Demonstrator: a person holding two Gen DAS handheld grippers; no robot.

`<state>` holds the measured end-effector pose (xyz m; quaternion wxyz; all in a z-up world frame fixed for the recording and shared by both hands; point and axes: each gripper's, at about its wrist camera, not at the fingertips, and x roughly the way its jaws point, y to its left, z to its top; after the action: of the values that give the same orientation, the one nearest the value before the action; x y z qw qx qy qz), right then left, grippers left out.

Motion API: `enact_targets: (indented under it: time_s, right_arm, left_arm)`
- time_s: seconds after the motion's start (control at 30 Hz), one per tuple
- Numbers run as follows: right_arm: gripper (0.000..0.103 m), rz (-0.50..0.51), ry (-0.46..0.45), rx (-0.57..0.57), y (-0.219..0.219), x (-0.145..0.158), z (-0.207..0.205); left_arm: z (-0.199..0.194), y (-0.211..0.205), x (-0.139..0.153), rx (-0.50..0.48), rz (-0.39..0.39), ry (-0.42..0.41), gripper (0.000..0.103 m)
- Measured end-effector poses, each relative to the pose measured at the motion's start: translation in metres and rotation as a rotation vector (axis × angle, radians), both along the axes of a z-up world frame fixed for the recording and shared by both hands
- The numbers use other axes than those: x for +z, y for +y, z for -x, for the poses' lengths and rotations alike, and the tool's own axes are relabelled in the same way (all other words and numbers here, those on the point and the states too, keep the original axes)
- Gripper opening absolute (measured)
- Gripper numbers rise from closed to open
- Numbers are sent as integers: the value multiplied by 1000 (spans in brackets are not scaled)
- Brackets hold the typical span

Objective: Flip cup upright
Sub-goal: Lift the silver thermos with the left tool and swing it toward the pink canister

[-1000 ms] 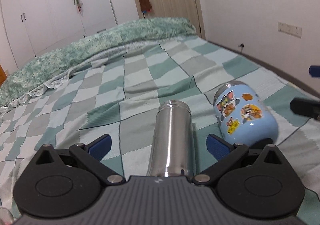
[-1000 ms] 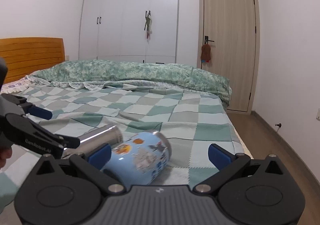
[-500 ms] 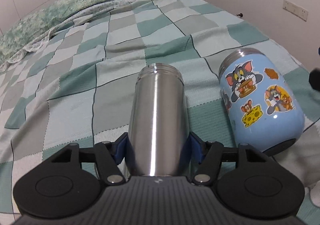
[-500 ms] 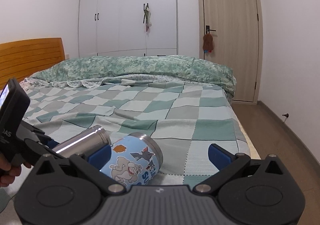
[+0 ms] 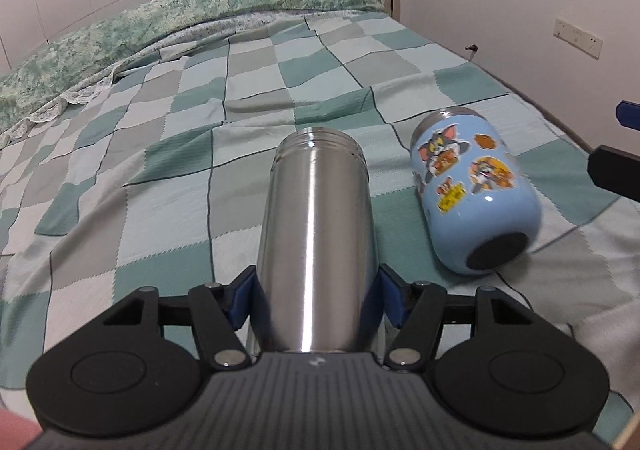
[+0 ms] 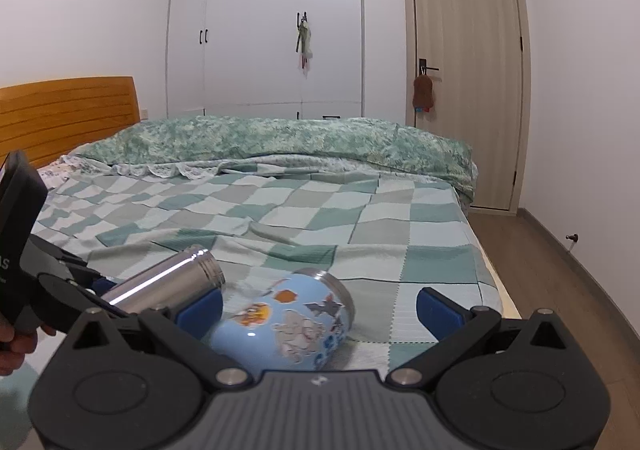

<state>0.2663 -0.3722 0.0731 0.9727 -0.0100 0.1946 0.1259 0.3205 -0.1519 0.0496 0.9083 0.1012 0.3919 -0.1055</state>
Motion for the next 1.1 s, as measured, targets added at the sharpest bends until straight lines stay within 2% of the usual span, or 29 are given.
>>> enact_targets:
  time_s: [0.33, 0.6, 0.83, 1.1]
  right_arm:
    - [103, -3, -12, 17, 26, 20, 51]
    - [103, 5, -1, 54, 55, 28, 91]
    - [103, 2, 39, 84, 82, 22, 125]
    - [103, 2, 104, 98, 100, 4, 159]
  left_arm:
    - [57, 26, 24, 12, 42, -39, 63]
    - [114, 54, 32, 55, 96, -33, 63]
    - [164, 79, 21, 116, 172, -8, 63]
    - [188, 98, -1, 218, 191, 16, 63]
